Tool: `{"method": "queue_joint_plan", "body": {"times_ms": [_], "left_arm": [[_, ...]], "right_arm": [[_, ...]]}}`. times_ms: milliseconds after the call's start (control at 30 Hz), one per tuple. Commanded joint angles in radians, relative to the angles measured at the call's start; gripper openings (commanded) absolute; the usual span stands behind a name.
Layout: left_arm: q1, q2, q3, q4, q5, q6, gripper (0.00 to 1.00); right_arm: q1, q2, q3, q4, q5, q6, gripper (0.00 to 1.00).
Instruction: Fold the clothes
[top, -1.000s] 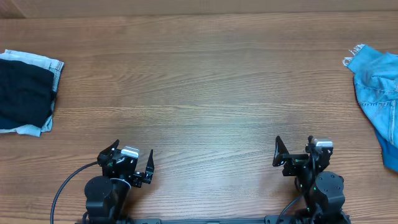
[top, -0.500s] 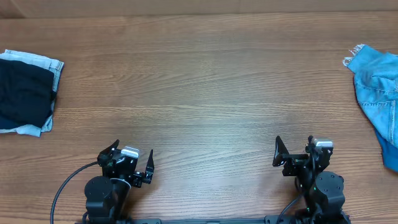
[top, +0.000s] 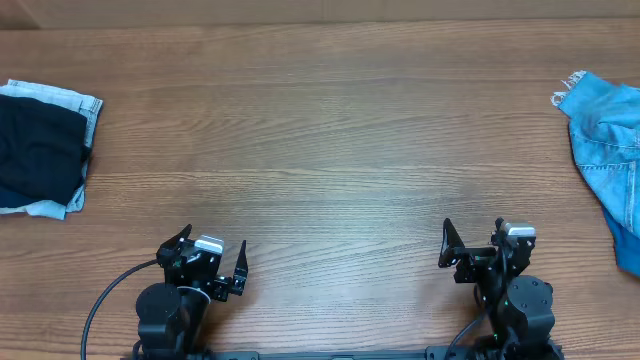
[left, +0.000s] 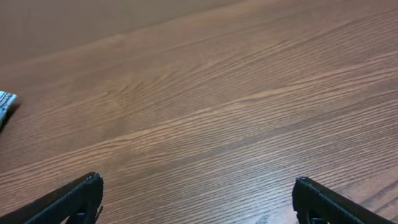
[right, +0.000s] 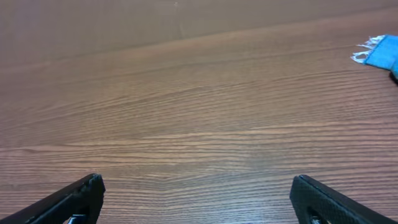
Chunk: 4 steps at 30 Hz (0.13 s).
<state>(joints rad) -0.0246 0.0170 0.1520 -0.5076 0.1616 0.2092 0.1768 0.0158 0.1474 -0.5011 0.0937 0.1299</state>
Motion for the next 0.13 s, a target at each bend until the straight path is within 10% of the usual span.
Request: {"method": "queue_joint_plan", "body": {"times_ms": [0, 100], "left_arm": [[0.003, -0.013, -0.012, 0.004, 0.015, -0.015, 1.00], [0.003, -0.013, -0.011, 0.004, 0.015, -0.015, 1.00]], "right_arm": [[-0.004, -0.009, -0.007, -0.001, 0.010, -0.004, 1.00], [-0.004, -0.009, -0.007, -0.001, 0.010, -0.004, 1.00]]}}
